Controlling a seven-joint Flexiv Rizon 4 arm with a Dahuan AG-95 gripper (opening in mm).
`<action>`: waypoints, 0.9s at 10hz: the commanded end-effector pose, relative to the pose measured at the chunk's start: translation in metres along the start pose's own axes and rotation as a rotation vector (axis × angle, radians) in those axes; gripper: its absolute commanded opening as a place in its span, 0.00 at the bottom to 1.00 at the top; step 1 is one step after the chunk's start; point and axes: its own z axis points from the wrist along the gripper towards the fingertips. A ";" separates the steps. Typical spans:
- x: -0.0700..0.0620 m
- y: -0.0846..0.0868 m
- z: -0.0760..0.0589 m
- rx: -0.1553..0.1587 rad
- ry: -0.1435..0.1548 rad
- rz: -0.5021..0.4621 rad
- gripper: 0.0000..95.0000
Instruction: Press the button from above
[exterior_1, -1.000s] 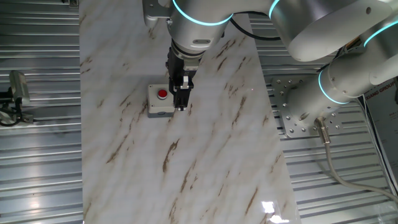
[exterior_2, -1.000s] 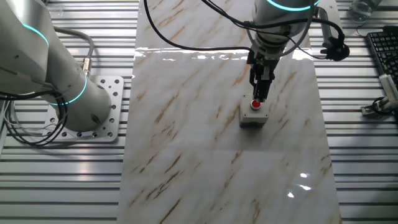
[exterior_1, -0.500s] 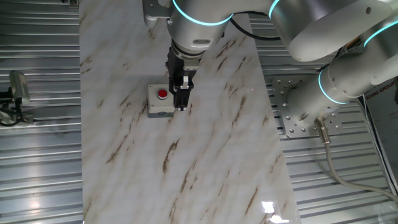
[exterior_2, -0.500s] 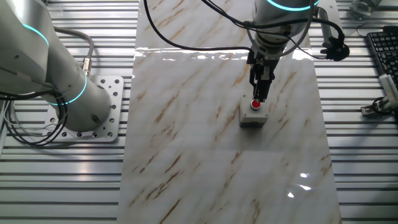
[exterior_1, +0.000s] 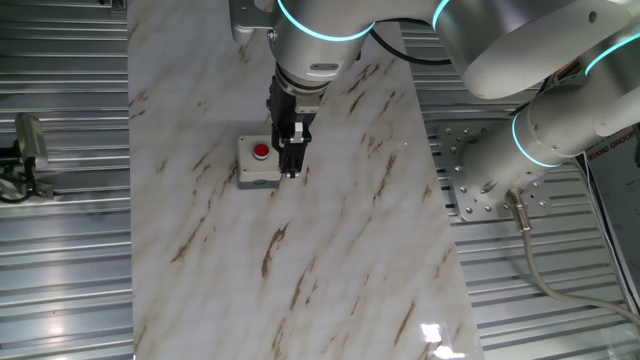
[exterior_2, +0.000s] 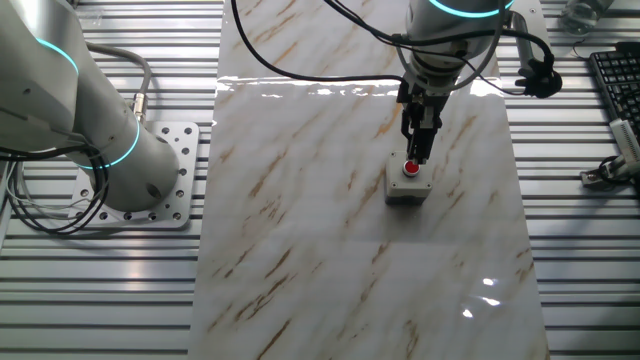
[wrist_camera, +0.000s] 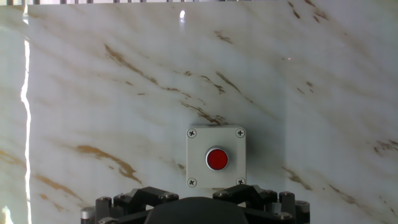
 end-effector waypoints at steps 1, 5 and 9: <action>0.000 0.000 0.000 0.000 0.001 0.000 1.00; 0.000 0.000 -0.001 -0.132 -0.001 0.041 0.00; 0.000 0.000 -0.001 -0.127 0.012 0.056 0.00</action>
